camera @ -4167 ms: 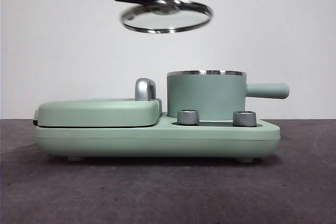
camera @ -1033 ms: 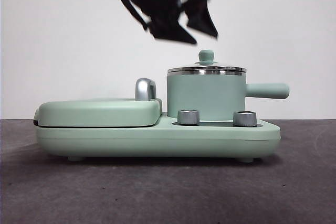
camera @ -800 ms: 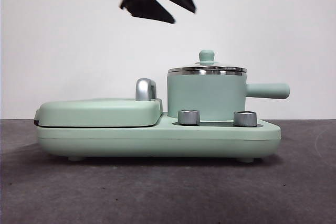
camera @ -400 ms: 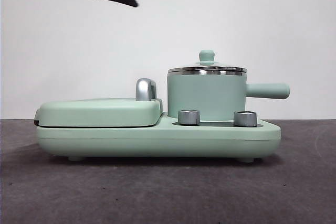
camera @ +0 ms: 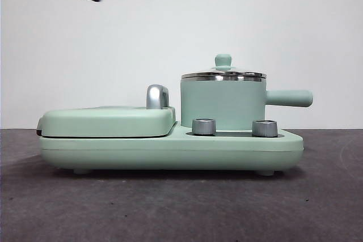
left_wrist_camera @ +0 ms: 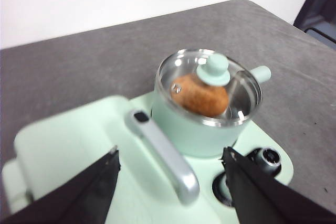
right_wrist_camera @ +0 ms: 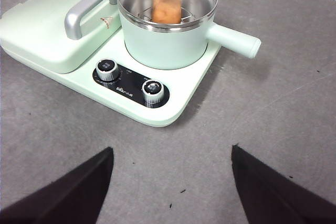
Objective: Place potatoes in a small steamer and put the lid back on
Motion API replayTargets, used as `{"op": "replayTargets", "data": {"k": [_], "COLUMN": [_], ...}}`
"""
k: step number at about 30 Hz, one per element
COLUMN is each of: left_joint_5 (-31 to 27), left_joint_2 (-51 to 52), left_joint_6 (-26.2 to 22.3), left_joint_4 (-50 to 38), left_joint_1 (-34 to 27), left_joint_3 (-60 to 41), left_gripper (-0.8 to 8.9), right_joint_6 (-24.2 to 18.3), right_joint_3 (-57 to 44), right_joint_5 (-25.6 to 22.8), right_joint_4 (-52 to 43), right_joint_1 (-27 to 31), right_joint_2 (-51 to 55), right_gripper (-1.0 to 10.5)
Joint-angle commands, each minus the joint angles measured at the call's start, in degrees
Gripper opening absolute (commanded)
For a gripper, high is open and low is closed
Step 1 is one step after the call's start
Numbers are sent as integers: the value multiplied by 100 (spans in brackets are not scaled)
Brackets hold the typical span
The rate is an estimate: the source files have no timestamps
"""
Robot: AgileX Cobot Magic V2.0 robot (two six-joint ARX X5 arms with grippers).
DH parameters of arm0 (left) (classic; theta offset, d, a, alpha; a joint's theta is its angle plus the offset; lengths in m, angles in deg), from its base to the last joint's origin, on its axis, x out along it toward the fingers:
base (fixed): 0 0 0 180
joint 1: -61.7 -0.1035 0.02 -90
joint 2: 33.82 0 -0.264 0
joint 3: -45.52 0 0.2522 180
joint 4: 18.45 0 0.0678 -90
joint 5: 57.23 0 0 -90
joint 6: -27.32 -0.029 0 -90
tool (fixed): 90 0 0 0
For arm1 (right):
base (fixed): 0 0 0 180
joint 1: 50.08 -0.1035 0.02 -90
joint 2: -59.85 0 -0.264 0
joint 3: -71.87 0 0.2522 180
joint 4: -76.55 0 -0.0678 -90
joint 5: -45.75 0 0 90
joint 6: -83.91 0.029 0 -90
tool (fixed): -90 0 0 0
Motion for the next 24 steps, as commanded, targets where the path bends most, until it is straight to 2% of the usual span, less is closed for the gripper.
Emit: {"op": "replayTargets", "data": {"k": [1, 7, 11, 17, 20, 21, 22, 23, 24], "left_joint_5": [11, -7, -286, -702, -726, -726, -726, -726, -745], "left_joint_2": [424, 1419, 1934, 2409, 2531, 2570, 2601, 2638, 2680], "left_joint_6": [356, 553, 560, 704, 944, 944, 944, 942, 979], "left_joint_4": [59, 647, 1110, 1484, 1628, 1652, 1657, 1665, 1674], "left_joint_1": [-42, -81, -87, -92, -90, -90, -90, -90, -90], "left_joint_3": [-374, -925, -1005, -1008, -1003, -1003, -1003, -1003, -1003], "left_gripper": [316, 316, 316, 315, 315, 307, 257, 67, 27], "right_joint_6": [72, 72, 72, 70, 68, 66, 66, 70, 68], "right_joint_3": [33, 33, 33, 33, 33, 33, 33, 33, 33], "right_joint_5": [20, 57, 57, 52, 52, 50, 48, 55, 52], "right_joint_4": [-44, -31, -31, -15, -15, -22, -24, -24, -17], "right_joint_1": [-26, -26, -26, -26, -26, -26, -26, -26, -26], "right_joint_2": [-13, -13, -11, -11, -11, -11, -11, -11, -11], "right_gripper": [349, 349, 349, 349, 349, 349, 339, 236, -9]}}
